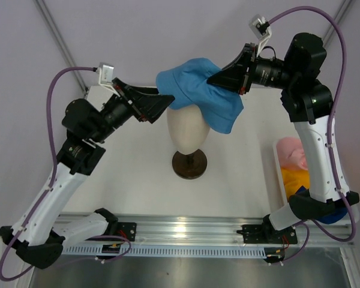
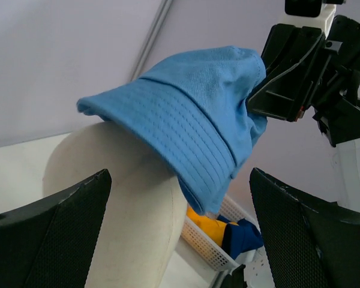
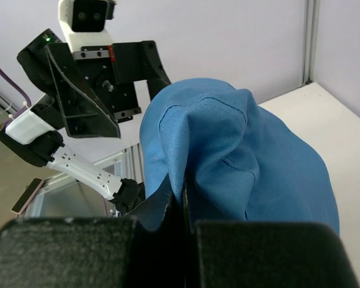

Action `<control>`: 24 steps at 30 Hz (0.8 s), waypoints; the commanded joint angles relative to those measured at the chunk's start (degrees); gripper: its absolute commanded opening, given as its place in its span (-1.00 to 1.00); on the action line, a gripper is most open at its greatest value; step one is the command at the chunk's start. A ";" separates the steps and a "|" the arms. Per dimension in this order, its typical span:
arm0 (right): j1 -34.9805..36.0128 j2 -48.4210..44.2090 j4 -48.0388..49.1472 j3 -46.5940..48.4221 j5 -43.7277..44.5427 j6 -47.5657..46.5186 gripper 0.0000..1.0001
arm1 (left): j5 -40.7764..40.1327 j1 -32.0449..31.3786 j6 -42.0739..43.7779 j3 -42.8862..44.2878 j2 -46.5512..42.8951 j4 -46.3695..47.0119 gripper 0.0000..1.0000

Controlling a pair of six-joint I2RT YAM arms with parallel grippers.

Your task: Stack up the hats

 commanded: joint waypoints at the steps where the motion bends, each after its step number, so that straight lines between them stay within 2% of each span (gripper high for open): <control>1: 1.02 0.03 2.47 -0.88 -1.55 0.45 -0.98 | 4.69 0.22 -2.59 2.79 2.56 6.50 0.99; 8: 2.16 0.65 1.94 -0.71 -1.12 -1.04 -0.89 | 2.58 0.22 -4.26 6.57 6.88 4.56 0.96; 10: 2.16 1.17 1.24 -0.36 0.11 -1.57 -0.87 | 1.97 0.22 -6.01 5.27 6.79 6.93 0.22; 11: 2.08 1.26 0.89 -0.18 0.63 -1.92 -0.77 | 0.83 0.22 -6.97 4.64 6.44 7.80 -0.22; 12: 2.16 1.44 0.71 -0.18 1.68 -2.36 -0.71 | -0.92 0.22 -9.68 3.77 5.14 9.47 -0.97; 15: 2.08 2.49 0.09 0.34 3.54 -2.63 -0.64 | -9.35 0.13 -12.95 -1.42 2.05 10.63 -0.99; 16: 1.99 3.36 -0.25 0.52 3.89 -2.63 -0.62 | -13.72 0.22 -13.57 -1.60 1.44 7.67 -0.99; 19: 1.99 4.42 -0.96 0.96 5.73 -2.63 -0.22 | -19.80 0.31 -15.76 -3.18 -0.76 1.95 -0.99; 20: 1.90 4.60 -0.96 0.87 6.26 -2.63 0.06 | -20.53 0.31 -16.73 -4.58 -1.37 1.58 -0.99; 22: 1.64 4.78 -1.40 0.87 7.23 -3.24 0.43 | -21.41 0.31 -20.24 -6.34 -3.04 1.31 -0.99; 23: 1.29 4.69 -1.49 0.87 7.58 -3.33 0.83 | -22.37 0.31 -21.56 -8.35 -3.66 0.70 -0.99; 24: 0.94 4.43 -1.66 0.87 8.45 -3.33 0.95 | -22.99 0.31 -25.14 -8.72 -4.19 -0.26 -0.99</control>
